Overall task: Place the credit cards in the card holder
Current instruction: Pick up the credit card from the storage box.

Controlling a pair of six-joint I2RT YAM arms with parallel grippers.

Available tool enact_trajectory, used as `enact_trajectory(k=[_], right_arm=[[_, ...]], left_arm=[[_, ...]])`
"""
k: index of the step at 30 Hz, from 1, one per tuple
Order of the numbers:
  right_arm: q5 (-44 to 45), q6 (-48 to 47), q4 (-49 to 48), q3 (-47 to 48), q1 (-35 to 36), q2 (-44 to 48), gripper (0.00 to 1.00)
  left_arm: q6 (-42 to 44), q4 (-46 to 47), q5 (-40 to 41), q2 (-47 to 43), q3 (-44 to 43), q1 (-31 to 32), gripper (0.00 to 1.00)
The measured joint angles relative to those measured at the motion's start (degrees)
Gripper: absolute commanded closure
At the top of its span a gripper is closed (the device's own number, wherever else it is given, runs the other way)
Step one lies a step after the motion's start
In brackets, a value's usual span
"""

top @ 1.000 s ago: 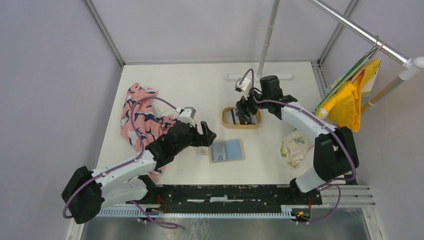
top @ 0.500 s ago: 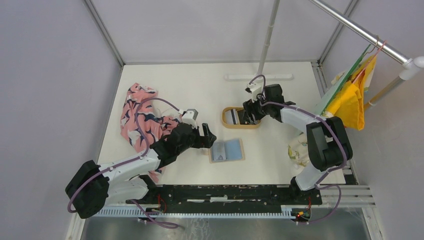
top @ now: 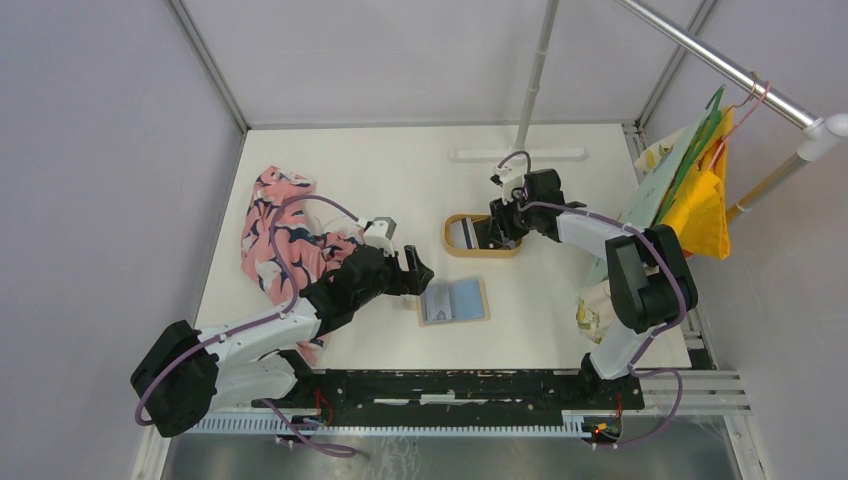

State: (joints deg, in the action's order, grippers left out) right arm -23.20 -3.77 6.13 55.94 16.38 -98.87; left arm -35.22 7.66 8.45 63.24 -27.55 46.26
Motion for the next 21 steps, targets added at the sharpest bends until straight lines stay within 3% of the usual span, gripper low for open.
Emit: enact_trajectory(k=[7, 14, 16, 18, 21], right_arm=[[-0.68, 0.98, -1.07, 0.28, -1.20, 0.02, 0.87], [-1.68, 1.31, -1.20, 0.15, -3.76, 0.33, 0.98], [-2.56, 1.77, -1.38, -0.20, -4.61, 0.46, 0.97], [-3.87, 2.23, -1.42, -0.55, -5.31, 0.50, 0.82], [-6.54, 2.91, -1.75, -0.90, -5.92, 0.50, 0.67]], left_arm=[[0.00, 0.09, 0.00, 0.00, 0.09, 0.00, 0.09], [0.00, 0.13, -0.04, 0.00, 0.09, 0.00, 0.10], [0.00, 0.15, -0.07, 0.00, 0.09, 0.00, 0.10], [0.00, 0.15, -0.09, 0.00, 0.09, 0.00, 0.10], [0.00, 0.15, -0.17, 0.00, 0.09, 0.00, 0.10]])
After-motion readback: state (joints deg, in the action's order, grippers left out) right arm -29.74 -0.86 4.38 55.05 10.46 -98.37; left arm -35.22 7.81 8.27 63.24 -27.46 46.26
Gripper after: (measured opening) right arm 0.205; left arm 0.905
